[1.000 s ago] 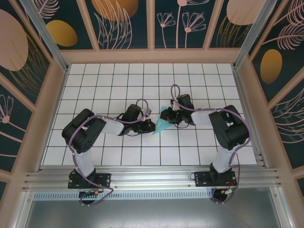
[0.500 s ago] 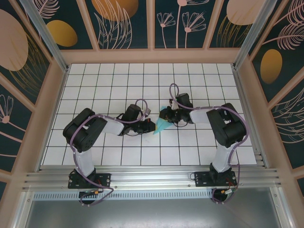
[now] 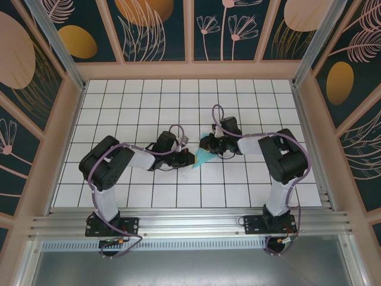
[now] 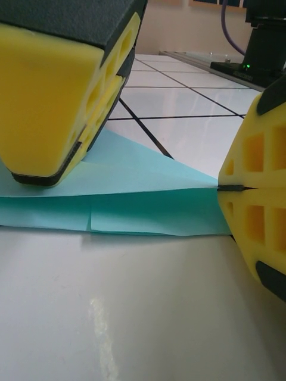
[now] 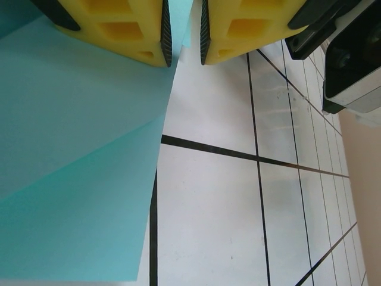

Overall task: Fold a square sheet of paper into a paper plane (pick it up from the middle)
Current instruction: Fourth fold the wing at the center of the table.

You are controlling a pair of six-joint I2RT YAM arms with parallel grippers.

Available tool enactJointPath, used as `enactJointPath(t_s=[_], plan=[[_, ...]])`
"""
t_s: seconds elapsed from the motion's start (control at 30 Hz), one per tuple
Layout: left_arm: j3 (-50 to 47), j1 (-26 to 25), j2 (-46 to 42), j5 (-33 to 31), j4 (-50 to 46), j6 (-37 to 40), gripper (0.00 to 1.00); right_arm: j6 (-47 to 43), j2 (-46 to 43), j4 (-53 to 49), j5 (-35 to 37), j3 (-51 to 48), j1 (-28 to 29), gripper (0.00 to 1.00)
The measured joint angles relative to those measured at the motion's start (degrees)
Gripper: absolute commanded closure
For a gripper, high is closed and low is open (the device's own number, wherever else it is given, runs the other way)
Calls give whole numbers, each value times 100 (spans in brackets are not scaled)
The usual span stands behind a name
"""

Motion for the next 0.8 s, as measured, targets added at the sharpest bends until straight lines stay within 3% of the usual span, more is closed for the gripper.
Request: enactJointPath(t_s=[0.47,0.8], plan=[[-4,15,0,-17,46,98,100,-17,-643,-262,286,-144,-15,65],[-4,15,0,-98,42,94,100,70,-452,-81,35,-251,-33,73]])
